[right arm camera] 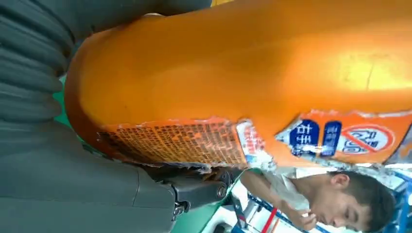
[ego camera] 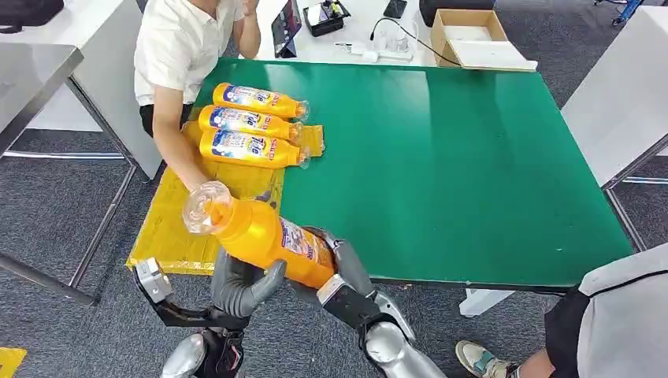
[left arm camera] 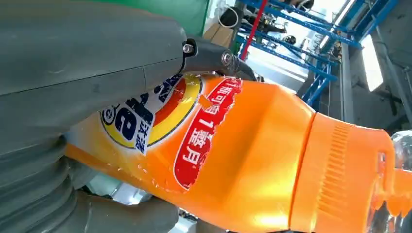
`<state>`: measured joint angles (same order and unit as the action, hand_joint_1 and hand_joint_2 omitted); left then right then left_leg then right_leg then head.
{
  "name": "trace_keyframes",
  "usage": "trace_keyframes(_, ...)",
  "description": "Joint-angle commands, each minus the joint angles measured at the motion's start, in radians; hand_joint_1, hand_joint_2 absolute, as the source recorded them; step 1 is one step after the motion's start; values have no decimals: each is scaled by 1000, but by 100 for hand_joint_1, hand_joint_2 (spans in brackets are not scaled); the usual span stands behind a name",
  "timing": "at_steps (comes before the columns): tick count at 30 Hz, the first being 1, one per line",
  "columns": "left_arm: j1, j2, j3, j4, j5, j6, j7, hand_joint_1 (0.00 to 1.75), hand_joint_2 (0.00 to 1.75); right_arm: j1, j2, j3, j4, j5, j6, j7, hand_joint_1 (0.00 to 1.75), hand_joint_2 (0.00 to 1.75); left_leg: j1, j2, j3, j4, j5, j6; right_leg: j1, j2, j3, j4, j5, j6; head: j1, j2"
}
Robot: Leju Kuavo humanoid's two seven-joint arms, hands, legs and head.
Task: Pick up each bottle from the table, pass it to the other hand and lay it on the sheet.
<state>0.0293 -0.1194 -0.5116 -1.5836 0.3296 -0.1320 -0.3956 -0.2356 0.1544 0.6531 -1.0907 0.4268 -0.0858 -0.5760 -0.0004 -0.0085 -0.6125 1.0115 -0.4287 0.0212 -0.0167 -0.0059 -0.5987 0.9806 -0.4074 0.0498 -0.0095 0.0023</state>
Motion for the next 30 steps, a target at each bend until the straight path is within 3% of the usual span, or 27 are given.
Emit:
trace_keyframes(1, -54, 1, -28, 83, 2, -30, 17, 175, 175, -58, -3, 73, 109, 12, 20, 7, 175, 175, 0, 0, 2, -1, 0, -1, 1, 0, 3, -1, -1, -1, 1, 0)
trace_keyframes(19, -52, 1, -29, 92, 26, -89, 19, 175, 175, -67, -4, 87, 120, 7, 43, 14, 175, 175, 1, 1, 5, -1, -2, -1, 1, 0, 5, -1, -2, -2, 0, 0)
trace_keyframes(20, -50, 1, -27, 91, 31, -94, 22, 175, 175, -66, -4, 89, 125, 5, 51, 18, 138, 175, 0, 0, 3, -1, -1, -1, 1, 0, 3, -1, -1, -2, 0, 0)
trace_keyframes(21, -46, 0, -18, 86, 40, -99, 25, 175, 175, -65, -2, 91, 132, -3, 71, 25, 16, 175, 1, 1, 5, -1, -2, -1, 1, 1, 5, -1, -1, -2, 0, 0)
trace_keyframes(22, -47, 0, -12, 84, 46, -100, 27, 175, 175, -63, -1, 94, 134, -3, 75, 24, 0, 175, 1, 1, 5, -1, -2, -1, 1, 1, 5, -1, -1, -2, 1, 0)
trace_keyframes(30, -79, -18, 43, 105, 90, -55, 76, 175, 175, -50, 2, 93, 110, -13, 73, 28, 0, 175, 1, 0, 4, 0, -2, -1, 1, 0, 5, -1, -1, -2, 0, 0)
